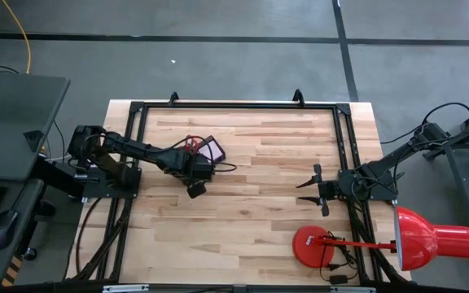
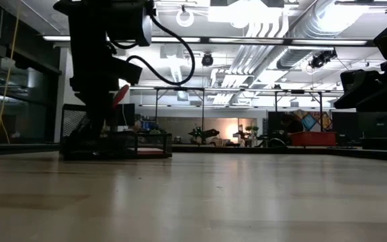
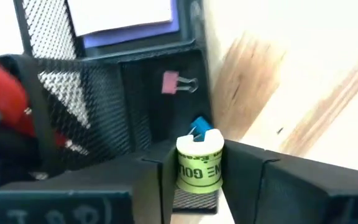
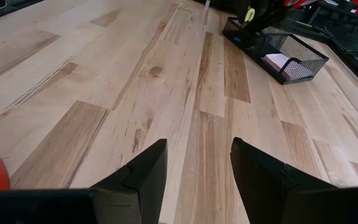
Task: Pick and place office supplies into organizer
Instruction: Put the eraser into the desk organizer, then return to Home Position
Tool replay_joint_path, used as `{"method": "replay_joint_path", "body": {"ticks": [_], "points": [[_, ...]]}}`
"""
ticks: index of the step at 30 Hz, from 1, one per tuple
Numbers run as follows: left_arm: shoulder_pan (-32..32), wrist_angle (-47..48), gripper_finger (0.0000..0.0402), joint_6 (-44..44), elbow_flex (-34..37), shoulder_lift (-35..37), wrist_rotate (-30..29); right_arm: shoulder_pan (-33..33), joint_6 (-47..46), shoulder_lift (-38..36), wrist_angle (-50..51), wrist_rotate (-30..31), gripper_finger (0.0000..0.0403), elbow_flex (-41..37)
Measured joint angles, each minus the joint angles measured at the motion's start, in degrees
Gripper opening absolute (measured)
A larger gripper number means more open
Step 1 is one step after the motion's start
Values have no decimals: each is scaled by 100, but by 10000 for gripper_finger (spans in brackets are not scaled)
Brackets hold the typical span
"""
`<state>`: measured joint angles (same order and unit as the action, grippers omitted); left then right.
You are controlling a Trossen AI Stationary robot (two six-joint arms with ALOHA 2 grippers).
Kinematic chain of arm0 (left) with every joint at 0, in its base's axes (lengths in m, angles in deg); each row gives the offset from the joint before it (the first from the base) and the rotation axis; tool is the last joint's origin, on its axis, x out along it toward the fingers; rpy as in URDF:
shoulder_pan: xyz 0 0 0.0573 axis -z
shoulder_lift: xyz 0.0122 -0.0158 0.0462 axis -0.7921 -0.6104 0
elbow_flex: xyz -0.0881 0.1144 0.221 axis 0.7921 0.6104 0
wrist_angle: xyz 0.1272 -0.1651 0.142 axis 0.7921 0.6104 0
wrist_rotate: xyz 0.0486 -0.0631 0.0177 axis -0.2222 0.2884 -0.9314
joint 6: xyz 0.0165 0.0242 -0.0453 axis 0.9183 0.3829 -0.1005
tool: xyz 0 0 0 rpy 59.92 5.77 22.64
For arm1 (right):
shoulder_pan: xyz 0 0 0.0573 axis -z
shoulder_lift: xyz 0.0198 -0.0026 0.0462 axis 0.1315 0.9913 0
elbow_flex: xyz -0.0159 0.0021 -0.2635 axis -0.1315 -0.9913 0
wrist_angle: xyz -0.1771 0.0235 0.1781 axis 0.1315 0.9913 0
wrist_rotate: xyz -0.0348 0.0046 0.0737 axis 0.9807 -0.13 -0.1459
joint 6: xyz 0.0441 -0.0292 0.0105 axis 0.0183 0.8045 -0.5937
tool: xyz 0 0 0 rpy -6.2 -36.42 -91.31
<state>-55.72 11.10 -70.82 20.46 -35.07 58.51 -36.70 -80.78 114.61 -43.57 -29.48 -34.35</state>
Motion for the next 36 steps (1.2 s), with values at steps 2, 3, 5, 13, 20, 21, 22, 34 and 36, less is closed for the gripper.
{"method": "replay_joint_path", "body": {"ticks": [2, 3, 5, 13, 20, 21, 22, 34, 36], "points": [[-2, 173, 90, -5, 0, 0, -67, 0, -1, 1, 0, 0, 169, 0], [-5, 227, 90, -32, 15, 0, -96, 0, 0, 0, 0, 0, 169, 0], [-9, 290, 92, -118, 41, 0, -167, 0, 0, 0, 0, 0, 169, 0], [-2, 337, 132, -165, 46, 0, 42, 1, 0, 2, 0, -1, 169, 0], [-2, 240, 236, -203, 48, 0, -57, 1, -1, 0, 0, -1, 169, 0], [-2, 219, 255, -202, 48, 0, -57, 0, 0, 0, 0, 0, 169, 0], [-2, 216, 274, -222, 47, 0, -56, 2, 0, 1, -1, 0, 169, 0], [0, 217, 389, -451, 48, 0, -530, 0, -1, 1, 0, 0, 169, 0], [61, 116, 377, -497, 51, 2, -568, 0, -2, 2, 0, 0, 169, 0]]}}
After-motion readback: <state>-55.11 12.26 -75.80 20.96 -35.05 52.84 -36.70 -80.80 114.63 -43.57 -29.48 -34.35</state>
